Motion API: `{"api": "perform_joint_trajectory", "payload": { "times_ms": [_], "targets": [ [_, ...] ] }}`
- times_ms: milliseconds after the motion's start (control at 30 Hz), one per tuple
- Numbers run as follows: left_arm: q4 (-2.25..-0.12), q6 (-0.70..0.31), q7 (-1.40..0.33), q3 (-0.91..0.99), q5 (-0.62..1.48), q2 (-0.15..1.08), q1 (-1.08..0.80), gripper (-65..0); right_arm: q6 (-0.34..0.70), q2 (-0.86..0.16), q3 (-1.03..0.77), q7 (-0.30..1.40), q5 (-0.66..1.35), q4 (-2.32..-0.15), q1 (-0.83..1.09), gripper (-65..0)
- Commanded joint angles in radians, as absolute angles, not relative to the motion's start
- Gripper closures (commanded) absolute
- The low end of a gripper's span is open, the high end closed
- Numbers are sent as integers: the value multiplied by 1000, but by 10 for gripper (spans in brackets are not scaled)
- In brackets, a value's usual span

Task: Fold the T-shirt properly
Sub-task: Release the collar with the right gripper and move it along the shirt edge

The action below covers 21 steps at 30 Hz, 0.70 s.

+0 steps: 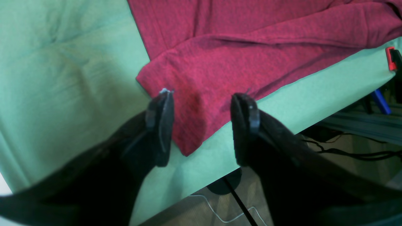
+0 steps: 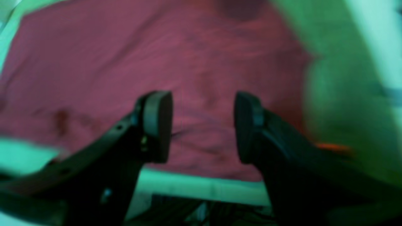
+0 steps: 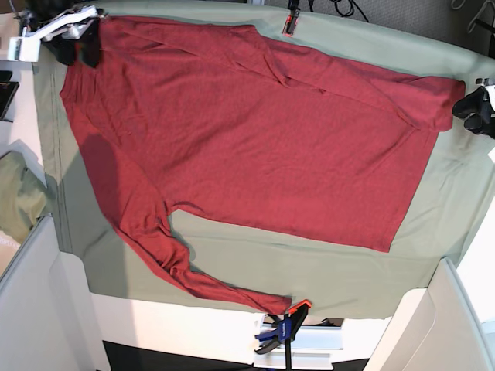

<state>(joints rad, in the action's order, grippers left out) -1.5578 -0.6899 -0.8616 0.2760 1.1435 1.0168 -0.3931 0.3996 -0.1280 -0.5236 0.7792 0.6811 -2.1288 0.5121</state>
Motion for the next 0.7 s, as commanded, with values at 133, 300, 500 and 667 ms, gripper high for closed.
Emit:
{"api": "perform_joint_trajectory", "payload": {
  "times_ms": [133, 300, 500, 667],
  "targets": [
    [-1576, -698, -842, 292, 1163, 1044, -385, -327, 487, -226, -228, 731, 516, -2148, 507, -314],
    [-1576, -698, -842, 292, 1163, 1044, -386, -327, 488, -393, 35, 662, 244, -2148, 469, -314],
    [-1578, -698, -842, 292, 1163, 1044, -385, -327, 493, -518, 294, 658, 10, -2147, 404, -314],
    [-1579, -698, -842, 292, 1163, 1044, -386, -327, 493, -520, 421, 631, -49, -2135, 368, -314]
  ]
}}
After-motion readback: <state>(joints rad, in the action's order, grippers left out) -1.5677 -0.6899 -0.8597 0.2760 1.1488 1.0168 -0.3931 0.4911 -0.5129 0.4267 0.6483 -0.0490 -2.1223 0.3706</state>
